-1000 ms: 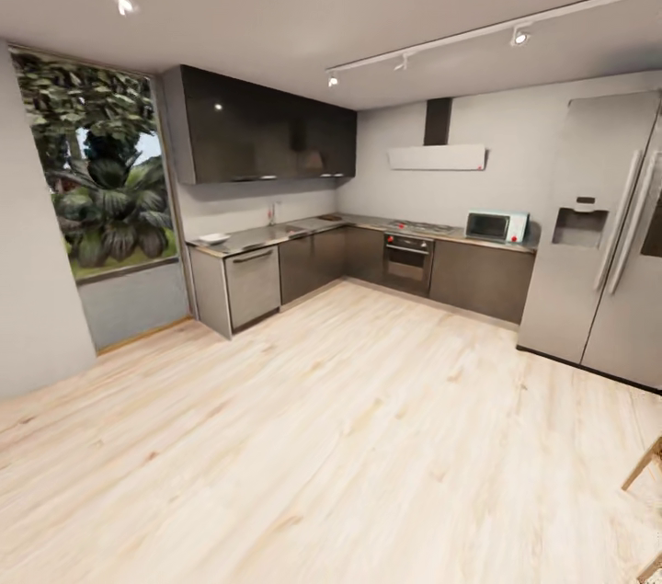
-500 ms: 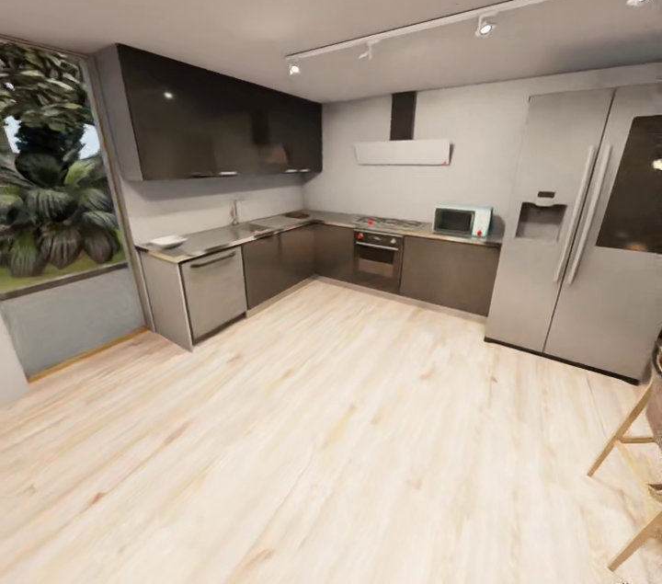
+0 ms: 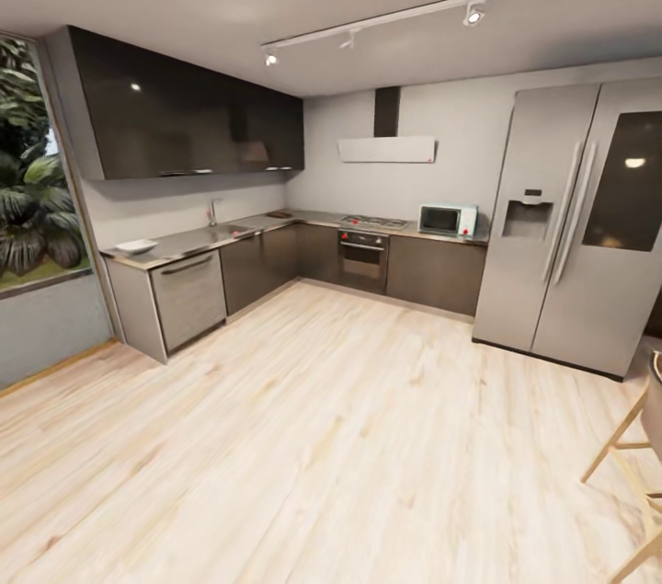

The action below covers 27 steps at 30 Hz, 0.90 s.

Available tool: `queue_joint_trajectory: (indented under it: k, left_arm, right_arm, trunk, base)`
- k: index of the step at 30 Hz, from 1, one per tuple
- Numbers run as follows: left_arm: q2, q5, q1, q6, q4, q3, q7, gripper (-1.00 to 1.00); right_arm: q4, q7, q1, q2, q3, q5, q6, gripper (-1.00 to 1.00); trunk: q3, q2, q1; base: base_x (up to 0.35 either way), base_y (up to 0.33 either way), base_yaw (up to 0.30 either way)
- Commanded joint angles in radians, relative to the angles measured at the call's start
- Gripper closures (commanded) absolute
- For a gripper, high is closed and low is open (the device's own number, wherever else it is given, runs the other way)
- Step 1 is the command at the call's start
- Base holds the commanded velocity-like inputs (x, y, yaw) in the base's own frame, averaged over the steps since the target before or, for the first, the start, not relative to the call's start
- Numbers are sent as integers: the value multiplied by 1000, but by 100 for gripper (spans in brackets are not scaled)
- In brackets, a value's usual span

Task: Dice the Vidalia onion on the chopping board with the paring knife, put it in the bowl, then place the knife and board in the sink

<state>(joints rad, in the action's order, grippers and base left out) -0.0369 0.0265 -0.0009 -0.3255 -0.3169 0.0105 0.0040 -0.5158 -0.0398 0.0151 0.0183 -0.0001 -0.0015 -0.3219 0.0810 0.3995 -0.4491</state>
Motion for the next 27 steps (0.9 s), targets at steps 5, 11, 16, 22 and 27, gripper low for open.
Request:
queue_joint_trajectory:
  k: [5, 11, 16, 22, 27]
  left_arm:
    - [-1, 3, 0, -3, 0, 0, 1, -100]
    - [-1, 3, 0, -3, -1, 0, 1, -100]
    - [-1, 3, 0, -3, -1, 0, 0, -100]
    - [-1, 3, 0, -3, -1, 0, 0, -100]
    - [-1, 3, 0, -3, -1, 0, 1, -100]
  right_arm:
    - [0, -3, 0, 0, 0, 1, -3, -100]
    - [0, -3, 0, 0, 0, 3, -3, -100]
    - [0, -3, 0, 0, 0, 3, -3, -100]
    - [0, -3, 0, 0, 0, 3, -3, -100]
    - [0, -3, 0, 0, 0, 3, -3, -100]
  trunk:
    - [0, 0, -1]
    - [0, 0, -1]
    - [0, 0, -1]
    - [0, 0, -1]
    - [0, 0, -1]
  base:
    - [326, 3, -2]
    - [326, 61, 0]
    - [326, 79, 0]
    - [326, 86, 0]
    - [326, 88, 0]
